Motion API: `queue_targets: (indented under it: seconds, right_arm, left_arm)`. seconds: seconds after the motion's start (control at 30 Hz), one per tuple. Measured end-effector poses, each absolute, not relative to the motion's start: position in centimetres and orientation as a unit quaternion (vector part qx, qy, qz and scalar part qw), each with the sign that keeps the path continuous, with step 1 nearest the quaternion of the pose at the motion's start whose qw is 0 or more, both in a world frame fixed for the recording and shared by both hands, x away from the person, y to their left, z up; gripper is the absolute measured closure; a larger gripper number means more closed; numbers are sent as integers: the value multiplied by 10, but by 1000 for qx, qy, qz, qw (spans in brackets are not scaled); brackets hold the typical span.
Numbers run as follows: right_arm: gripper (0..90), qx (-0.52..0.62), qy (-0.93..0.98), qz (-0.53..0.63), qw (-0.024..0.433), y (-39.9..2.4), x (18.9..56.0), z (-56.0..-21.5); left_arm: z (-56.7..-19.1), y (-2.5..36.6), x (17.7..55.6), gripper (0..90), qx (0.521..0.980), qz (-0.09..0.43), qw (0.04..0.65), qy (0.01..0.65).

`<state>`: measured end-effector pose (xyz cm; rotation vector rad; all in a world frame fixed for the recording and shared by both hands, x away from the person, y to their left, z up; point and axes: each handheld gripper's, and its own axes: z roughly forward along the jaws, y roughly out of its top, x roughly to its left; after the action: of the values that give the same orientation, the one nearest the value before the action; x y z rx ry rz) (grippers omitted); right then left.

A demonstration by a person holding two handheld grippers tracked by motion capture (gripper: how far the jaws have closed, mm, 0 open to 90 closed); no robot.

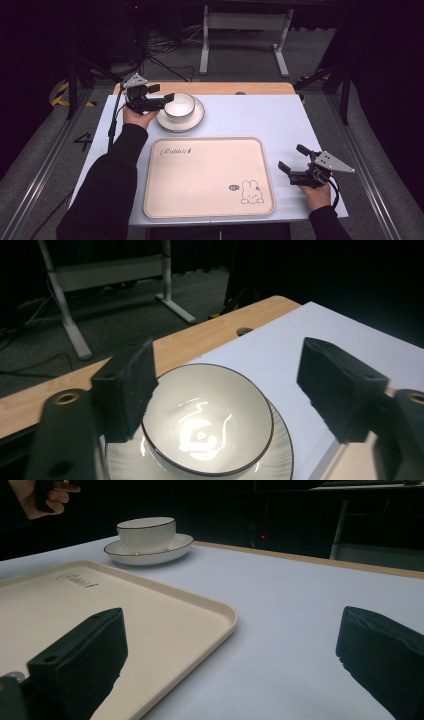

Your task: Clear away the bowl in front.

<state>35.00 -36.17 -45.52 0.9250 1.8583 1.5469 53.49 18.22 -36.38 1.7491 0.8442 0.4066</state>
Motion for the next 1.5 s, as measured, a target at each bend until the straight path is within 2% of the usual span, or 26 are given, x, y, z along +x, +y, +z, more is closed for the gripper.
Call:
queue_targets:
  seconds: [0.17,0.2,0.37,0.43,0.47,0.6,0.97,1.5]
  right_arm:
    - [9,340,693,575,272,-362,351,-455]
    - [10,340,694,574,270,-361,351,-455]
    - [12,342,694,575,267,-362,351,-455]
    - [12,341,695,575,265,-362,351,-455]
    - [12,341,695,575,264,-362,351,-455]
    - [13,341,695,577,262,-362,352,-455]
    - [16,339,696,578,256,-363,352,-455]
    - [17,339,695,581,254,-363,352,-455]
  left_arm:
    - [-370,181,539,271,762,143,536,334]
    - [-370,178,538,304,771,139,531,324]
    - [-369,167,538,348,801,144,495,303]
    - [-370,162,542,349,813,127,479,305]
    - [-371,157,546,318,824,107,463,309]
    - [-374,152,548,307,830,108,449,311]
    - [-387,137,552,441,855,111,414,291]
    - [-405,123,558,543,877,87,381,279]
